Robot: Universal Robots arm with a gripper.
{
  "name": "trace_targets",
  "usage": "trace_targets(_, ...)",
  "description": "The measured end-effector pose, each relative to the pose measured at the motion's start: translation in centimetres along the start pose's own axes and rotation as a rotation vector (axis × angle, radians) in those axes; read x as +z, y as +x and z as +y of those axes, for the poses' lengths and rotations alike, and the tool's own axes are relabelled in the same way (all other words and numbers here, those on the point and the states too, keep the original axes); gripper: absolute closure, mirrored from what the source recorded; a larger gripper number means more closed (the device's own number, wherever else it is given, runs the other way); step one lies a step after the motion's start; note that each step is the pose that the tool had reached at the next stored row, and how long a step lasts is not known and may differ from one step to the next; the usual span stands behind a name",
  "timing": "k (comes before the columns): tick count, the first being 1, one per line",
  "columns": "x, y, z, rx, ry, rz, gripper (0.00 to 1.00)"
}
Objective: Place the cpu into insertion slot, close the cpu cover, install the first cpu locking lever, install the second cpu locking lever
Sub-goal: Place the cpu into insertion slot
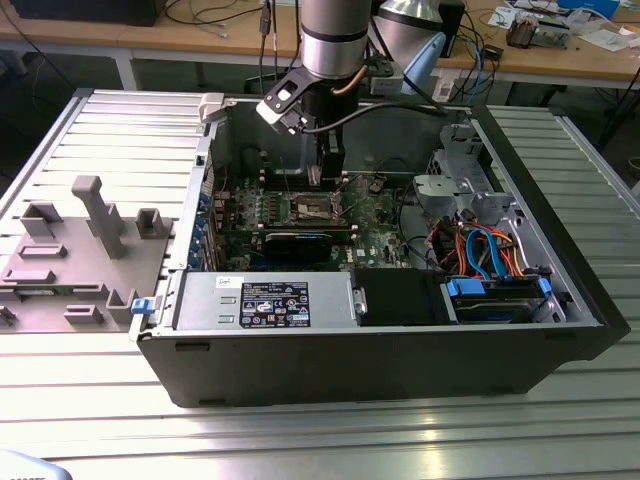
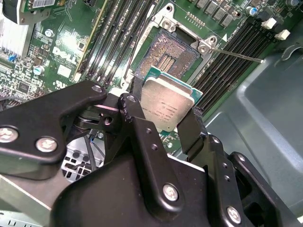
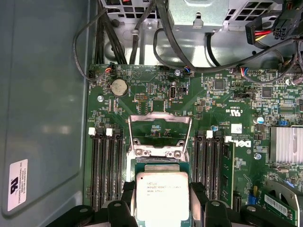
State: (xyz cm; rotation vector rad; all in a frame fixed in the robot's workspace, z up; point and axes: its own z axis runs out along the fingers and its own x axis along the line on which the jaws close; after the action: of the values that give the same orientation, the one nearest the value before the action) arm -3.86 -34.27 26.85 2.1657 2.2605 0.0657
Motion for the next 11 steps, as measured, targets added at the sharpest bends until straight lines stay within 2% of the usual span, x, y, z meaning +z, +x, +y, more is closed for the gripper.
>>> trace_targets(11,0.22,-0.01,-0.01,0.000,0.0000,0.0000,0.45)
